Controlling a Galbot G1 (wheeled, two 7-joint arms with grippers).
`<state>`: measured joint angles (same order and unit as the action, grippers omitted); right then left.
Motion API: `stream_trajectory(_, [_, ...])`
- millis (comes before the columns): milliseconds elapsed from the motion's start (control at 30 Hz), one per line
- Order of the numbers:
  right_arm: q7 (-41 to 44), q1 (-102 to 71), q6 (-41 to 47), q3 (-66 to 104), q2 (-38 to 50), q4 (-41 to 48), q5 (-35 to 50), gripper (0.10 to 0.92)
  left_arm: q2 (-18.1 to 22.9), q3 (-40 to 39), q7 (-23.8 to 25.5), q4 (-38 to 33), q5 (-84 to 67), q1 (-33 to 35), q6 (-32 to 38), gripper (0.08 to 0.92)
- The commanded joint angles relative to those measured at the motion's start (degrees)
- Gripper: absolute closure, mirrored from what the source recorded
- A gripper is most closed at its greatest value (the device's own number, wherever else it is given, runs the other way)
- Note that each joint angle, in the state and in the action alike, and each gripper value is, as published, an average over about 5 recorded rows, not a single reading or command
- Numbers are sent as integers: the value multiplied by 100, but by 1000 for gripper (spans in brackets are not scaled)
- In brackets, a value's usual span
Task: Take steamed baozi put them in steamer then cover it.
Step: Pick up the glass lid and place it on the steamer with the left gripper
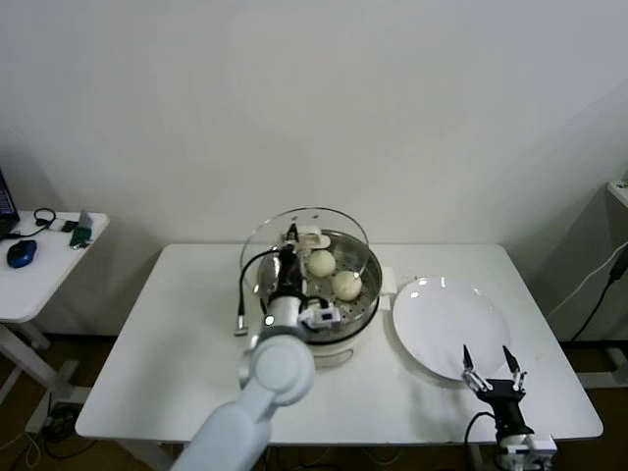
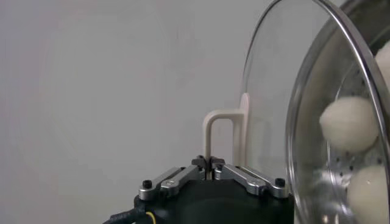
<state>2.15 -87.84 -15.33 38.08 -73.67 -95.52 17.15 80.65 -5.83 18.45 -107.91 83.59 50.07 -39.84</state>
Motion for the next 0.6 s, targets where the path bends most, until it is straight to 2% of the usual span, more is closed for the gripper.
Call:
stream_trajectory(33, [3,6,16,26,-16,17,-27,203,934,-348,108,296,1056,278,77,867])
stream_trajectory(600, [13,-78,-7,30,-22,-55,-53,203,957,-97,-270,943,1124,472,140,867])
